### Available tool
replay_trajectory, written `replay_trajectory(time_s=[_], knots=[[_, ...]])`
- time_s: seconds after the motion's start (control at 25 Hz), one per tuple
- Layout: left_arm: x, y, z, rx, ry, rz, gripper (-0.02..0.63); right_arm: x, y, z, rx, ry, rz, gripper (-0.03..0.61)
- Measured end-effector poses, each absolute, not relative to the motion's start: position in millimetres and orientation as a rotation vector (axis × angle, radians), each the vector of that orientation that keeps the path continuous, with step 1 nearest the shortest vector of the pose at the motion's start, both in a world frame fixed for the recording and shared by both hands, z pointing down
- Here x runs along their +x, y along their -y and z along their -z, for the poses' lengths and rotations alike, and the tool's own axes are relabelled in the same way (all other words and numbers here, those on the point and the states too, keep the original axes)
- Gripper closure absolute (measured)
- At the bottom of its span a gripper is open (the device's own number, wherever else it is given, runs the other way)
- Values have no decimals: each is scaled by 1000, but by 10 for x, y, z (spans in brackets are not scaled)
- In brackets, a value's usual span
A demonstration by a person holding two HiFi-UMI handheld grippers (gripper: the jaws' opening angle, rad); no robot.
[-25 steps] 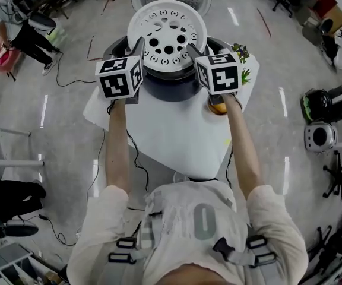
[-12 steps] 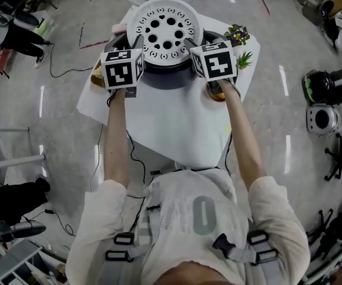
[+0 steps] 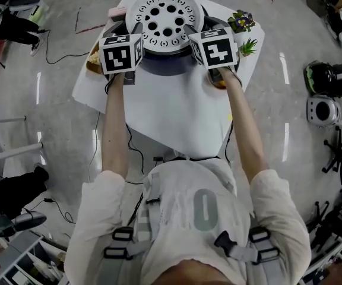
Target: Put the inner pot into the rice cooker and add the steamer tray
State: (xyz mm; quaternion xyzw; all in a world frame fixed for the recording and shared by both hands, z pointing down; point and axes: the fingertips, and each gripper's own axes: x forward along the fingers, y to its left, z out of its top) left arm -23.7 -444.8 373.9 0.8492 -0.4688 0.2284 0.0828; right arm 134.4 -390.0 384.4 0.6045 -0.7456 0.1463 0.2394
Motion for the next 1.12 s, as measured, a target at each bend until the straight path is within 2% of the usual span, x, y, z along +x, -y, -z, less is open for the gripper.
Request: replay_trajectory(time_s=[0.12, 0.28, 0.68, 1.04, 1.12], knots=[[-243, 4456, -3766, 2520, 1401, -677, 453, 1339, 3906, -3840, 1673, 2035, -381, 341], [-258, 4422, -3805, 2514, 1411, -679, 453, 1277, 3877, -3871, 1644, 2024, -321, 308], [-250, 4412, -3715, 2516, 1420, -655, 453, 1269, 3897, -3766, 1629, 2025, -291, 305], [-276, 4193, -2763, 2665, 1502, -388, 454, 1125, 3716, -2828, 1711, 2200, -116, 308], [-342, 4047, -2451, 2709, 1559, -279, 477, 1067, 3577, -2567, 1752, 2262, -69, 326]])
